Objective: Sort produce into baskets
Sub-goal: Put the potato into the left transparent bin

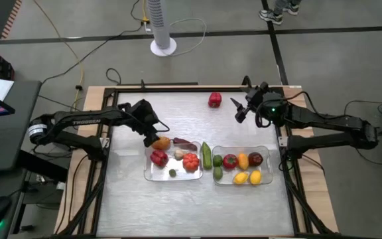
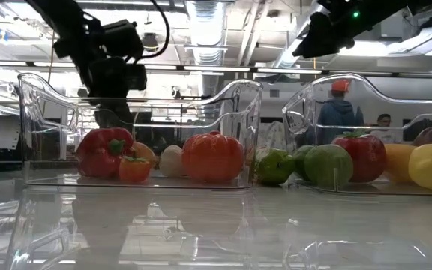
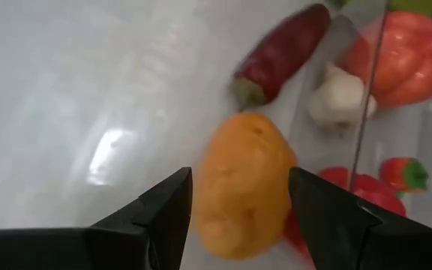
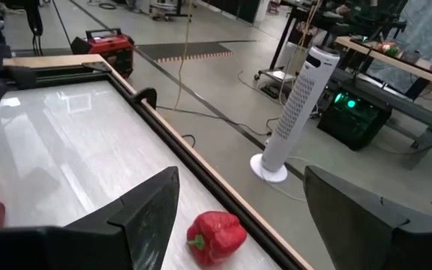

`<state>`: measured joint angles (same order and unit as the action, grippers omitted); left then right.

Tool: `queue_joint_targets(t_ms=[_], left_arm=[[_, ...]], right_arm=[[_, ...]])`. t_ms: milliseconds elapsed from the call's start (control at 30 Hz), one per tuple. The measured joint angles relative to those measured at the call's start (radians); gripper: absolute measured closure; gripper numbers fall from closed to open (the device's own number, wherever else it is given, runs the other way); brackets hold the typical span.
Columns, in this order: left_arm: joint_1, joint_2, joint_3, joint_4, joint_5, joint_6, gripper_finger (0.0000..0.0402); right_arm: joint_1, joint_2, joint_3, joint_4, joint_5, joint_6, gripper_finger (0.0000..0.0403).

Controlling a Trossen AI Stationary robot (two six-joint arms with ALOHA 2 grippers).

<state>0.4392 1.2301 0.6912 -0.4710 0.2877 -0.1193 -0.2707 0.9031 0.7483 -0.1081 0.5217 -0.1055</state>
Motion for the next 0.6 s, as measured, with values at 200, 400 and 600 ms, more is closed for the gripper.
queue_joint_targets(t_ms=[200,400,600], left_arm=[[0.02,0.0,-0.045,0.062,0.099,0.008,0.0194],[0.012,0.0,-0.077,0.088,0.096,0.045,0.0194],[0.005,0.038,-0.096,0.112,0.072,0.047,0.0194]], right_arm=[[0.0,0.0,0.0,0.014,0.0,0.0,0.0092],[0.0,0.0,0.0,0.016,0.0,0.0,0.0092],[0.0,0.0,0.0,0.016,0.0,0.0,0.0092]])
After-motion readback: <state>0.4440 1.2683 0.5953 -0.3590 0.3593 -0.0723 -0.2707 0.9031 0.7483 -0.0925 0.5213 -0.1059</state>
